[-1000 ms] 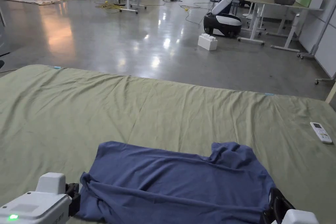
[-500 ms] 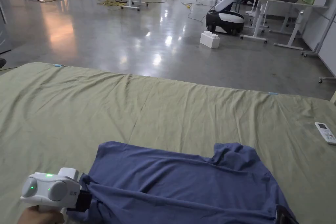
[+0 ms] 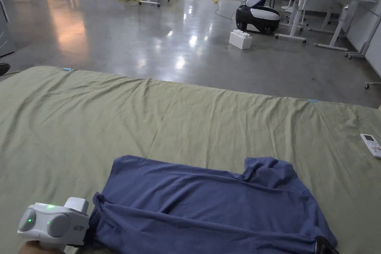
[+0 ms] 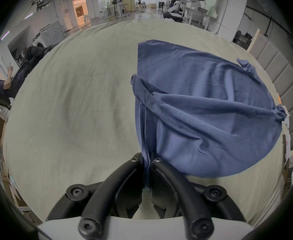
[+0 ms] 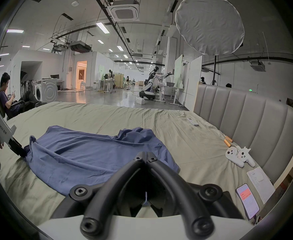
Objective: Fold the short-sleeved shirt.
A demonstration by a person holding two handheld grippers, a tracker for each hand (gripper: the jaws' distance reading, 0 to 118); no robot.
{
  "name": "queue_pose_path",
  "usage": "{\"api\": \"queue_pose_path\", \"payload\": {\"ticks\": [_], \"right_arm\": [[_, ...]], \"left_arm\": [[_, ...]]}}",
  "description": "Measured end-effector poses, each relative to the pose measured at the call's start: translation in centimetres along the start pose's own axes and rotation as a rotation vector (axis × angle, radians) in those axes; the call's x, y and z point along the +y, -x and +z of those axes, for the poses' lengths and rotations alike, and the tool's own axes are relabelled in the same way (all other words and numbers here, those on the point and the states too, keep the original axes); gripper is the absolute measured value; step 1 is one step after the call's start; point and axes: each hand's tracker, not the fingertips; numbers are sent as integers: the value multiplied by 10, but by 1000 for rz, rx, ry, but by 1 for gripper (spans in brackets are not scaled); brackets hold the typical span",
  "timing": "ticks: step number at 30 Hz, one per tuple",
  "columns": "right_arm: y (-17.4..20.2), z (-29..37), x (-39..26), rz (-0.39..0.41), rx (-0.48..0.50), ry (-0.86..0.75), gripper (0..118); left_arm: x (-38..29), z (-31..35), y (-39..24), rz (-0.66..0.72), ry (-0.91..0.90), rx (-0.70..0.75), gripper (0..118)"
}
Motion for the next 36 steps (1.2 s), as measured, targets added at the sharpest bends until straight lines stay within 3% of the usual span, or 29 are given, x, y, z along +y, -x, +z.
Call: {"api": "queue_pose_path", "payload": {"ticks": [7,10,12,13,14,16,17,20,22,28,32,33,34,36], "right_arm": [[-21,-4,-4,7,-13,47,0],[-39,-21,-10,24,-13,179,1],[-53,-39,-19,-16,6,296,1],[-59,-47,-21,1,-1,332,6],[-68,-55,-28,-35,-3,394,16],[-81,-74,-37,-41,7,469,47],[-86,-84,-42,-55,14,517,55],[-98,-107,-51,-81,57,593,71],[-101,-120,-58,-72,70,621,75],[-90,-151,-72,-62,129,713,73],[-76,-152,-72,-23,118,726,49],[-77,-152,-70,-29,123,724,39],[-75,-152,-70,-31,120,723,21],[-75,-150,-68,-37,138,712,12]], "left_arm": [[-22,28,15,37,-118,-26,6],[-30,35,19,42,-169,-47,6],[-32,39,21,74,-177,-57,6],[-32,40,24,91,-183,-69,6],[-33,40,25,93,-189,-64,6],[-32,41,23,86,-192,-62,6],[-31,41,23,84,-191,-61,6],[-31,47,17,75,-200,-53,6],[-30,48,16,71,-198,-48,6],[-33,52,5,63,-202,-30,6],[-34,52,3,77,-194,-28,6],[-35,53,2,80,-193,-28,6],[-35,54,1,81,-197,-28,6],[-33,54,2,86,-206,-25,6]]}}
